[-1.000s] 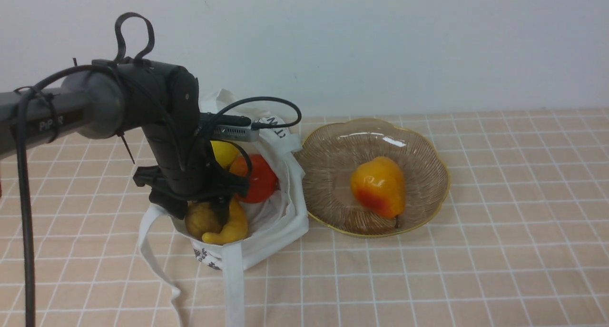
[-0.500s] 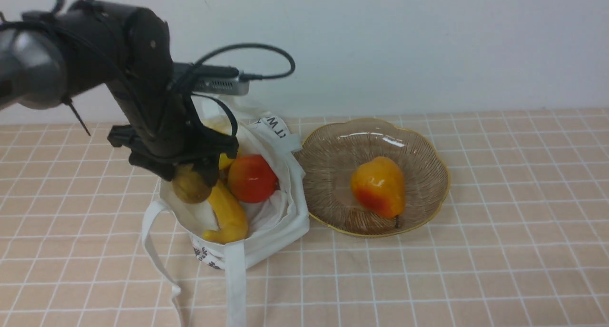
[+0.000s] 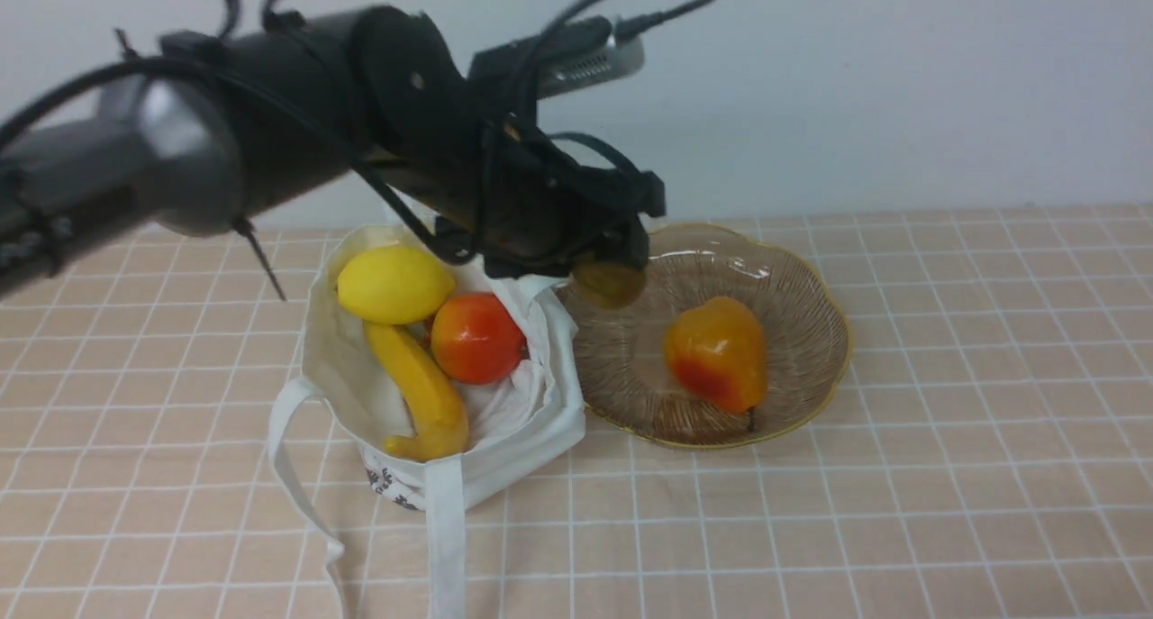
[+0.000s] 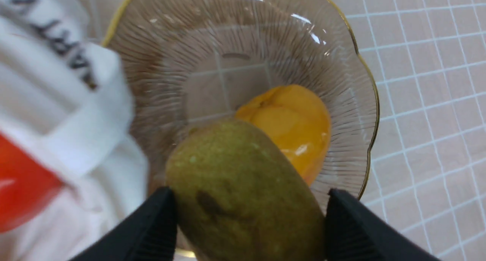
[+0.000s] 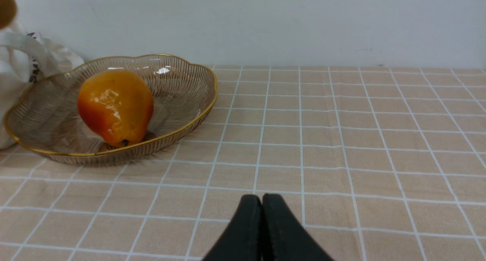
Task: Take the fruit out of the bag on the brown coffee tablecloth and place them on the plate.
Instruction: 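Move the kiwi from the bag and put it on the plate with the left gripper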
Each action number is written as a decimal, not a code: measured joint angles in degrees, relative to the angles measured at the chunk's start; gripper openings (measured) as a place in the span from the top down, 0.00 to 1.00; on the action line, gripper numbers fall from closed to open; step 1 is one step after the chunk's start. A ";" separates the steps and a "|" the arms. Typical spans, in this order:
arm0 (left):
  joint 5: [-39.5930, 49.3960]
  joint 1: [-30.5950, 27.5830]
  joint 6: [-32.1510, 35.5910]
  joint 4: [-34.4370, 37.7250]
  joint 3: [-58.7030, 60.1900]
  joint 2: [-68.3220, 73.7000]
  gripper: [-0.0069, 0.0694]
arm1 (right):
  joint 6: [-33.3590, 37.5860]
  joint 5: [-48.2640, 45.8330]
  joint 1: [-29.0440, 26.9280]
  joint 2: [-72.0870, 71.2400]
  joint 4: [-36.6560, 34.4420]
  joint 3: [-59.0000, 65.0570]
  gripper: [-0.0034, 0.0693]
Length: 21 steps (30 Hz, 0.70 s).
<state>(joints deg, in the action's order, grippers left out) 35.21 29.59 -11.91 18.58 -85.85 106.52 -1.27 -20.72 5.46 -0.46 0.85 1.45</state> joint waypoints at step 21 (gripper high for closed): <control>-8.51 2.64 -0.56 3.01 0.00 11.82 0.02 | 0.00 0.00 0.00 0.00 0.00 0.00 0.97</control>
<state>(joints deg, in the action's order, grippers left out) 26.70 32.23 -12.46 21.59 -85.85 118.33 -1.27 -20.72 5.46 -0.46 0.85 1.45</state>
